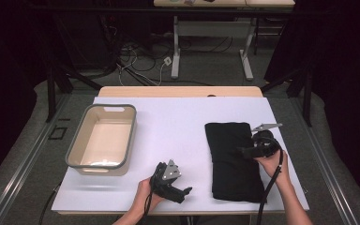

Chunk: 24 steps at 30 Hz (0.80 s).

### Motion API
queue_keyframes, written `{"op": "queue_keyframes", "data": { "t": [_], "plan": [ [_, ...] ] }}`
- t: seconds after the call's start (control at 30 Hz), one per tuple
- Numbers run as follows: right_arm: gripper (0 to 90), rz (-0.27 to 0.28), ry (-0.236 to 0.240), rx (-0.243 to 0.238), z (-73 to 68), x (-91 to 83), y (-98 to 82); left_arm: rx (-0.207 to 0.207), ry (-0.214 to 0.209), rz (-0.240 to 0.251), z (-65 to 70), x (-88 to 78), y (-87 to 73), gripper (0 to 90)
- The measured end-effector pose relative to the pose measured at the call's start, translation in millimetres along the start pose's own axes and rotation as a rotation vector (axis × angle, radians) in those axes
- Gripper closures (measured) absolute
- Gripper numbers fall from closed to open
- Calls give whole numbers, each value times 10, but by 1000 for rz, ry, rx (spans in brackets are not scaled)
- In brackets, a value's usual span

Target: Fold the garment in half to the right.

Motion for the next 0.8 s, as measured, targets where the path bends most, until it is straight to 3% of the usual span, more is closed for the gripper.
{"op": "queue_keyframes", "data": {
  "t": [0.37, 0.57, 0.8],
  "plan": [
    [194, -4, -38, 20, 173, 95, 77, 24, -21, -2, 112, 117, 77, 97],
    [192, -30, -43, 27, 208, 192, 59, 31, -30, -9, 144, 165, 88, 98],
    [199, -21, -54, 42, 272, 242, 104, 44, -56, -7, 265, 231, 141, 100]
  ]
}}
Point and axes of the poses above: each handheld gripper's, and its own axes: x roughly forward along the jaws, y roughly out of its top, z roughly to its right, the point moved 10 cm from there along x, roughly forward along the jaws, and after that the axes turned 3 degrees about z, right-handed, at the moved point
